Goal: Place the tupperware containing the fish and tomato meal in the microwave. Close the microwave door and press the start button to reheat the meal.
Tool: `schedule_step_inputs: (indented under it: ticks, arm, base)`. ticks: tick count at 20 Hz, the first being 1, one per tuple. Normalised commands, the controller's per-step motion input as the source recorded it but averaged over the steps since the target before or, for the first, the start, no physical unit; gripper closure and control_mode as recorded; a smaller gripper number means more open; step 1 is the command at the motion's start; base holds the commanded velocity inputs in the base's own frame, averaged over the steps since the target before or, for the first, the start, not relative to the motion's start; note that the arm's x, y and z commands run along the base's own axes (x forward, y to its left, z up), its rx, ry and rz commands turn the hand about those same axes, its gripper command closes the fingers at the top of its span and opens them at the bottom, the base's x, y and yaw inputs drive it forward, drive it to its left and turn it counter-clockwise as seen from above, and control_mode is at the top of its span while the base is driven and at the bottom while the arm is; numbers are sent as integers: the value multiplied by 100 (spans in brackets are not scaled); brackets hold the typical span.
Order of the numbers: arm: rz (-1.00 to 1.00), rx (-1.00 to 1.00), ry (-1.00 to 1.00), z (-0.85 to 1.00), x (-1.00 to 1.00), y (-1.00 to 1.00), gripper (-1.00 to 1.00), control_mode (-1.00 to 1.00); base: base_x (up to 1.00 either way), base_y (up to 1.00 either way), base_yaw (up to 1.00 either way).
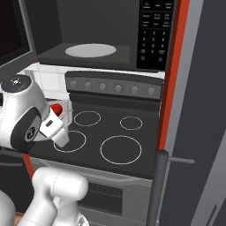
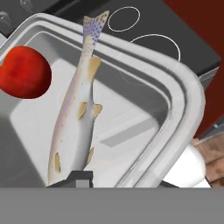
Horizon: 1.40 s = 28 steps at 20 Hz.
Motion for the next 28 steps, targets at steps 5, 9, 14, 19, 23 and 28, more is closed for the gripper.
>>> schedule_step_inputs:
  ticks: [5,9,14,19,23,28]
  arm:
    - [0,0,0,0,0,0,100,100]
    - [0,0,0,0,0,0,100,100]
    - [0,0,0,0,0,0,100,100]
    - [1,0,0,0,0,0,100,-100]
    - [0,0,0,0,0,0,100,-100]
    - [0,0,0,0,0,0,100,-100]
  base:
    - [23,0,4]
    - [6,0,3]
    - [0,0,0]
    - [0,0,0]
    - [0,0,0]
    - [0,0,0]
